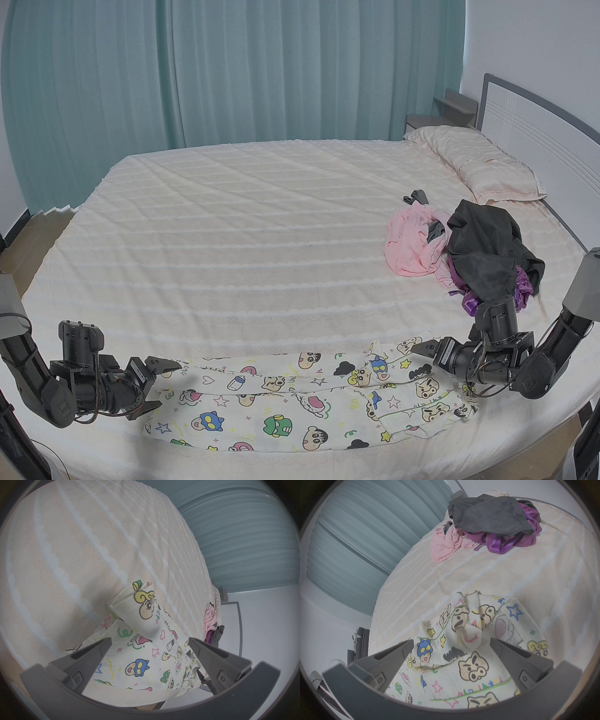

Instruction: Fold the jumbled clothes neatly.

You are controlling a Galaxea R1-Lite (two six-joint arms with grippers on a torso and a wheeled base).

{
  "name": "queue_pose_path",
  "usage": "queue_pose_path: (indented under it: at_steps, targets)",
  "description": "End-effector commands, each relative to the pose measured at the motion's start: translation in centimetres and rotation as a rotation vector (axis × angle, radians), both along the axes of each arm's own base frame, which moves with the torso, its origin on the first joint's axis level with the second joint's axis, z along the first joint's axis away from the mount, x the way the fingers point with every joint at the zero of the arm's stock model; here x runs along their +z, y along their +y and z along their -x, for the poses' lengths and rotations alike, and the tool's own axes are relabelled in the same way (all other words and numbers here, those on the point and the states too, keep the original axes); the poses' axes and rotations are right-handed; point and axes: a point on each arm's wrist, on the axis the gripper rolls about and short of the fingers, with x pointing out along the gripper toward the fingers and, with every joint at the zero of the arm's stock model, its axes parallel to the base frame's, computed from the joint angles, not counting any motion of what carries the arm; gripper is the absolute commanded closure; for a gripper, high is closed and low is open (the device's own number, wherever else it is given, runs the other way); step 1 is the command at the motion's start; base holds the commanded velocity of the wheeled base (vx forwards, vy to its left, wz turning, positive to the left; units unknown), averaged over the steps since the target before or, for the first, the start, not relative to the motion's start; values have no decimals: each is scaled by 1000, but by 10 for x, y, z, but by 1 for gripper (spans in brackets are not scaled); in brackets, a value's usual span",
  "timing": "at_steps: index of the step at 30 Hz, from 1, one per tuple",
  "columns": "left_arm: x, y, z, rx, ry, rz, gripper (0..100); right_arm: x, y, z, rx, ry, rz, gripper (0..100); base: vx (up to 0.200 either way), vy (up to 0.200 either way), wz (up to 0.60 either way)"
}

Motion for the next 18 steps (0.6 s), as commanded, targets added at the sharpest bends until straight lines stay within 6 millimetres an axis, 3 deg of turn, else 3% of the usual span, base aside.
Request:
queue_pose_path:
  at_steps: [1,5,6,18]
  targets:
    - [0,0,0,0,0,0,0,-20,-1,-8,-8,29,15,0,0,0,0]
    - [0,0,0,-1,-1,1,0,-22,-4,-14,-21,20,13,0,0,0,0]
    - [0,0,0,-1,2,1,0,-23,-5,-14,-22,22,16,100,0,0,0]
    - [0,0,1,-2,3,2,0,-31,-14,-23,-40,28,13,100,0,0,0]
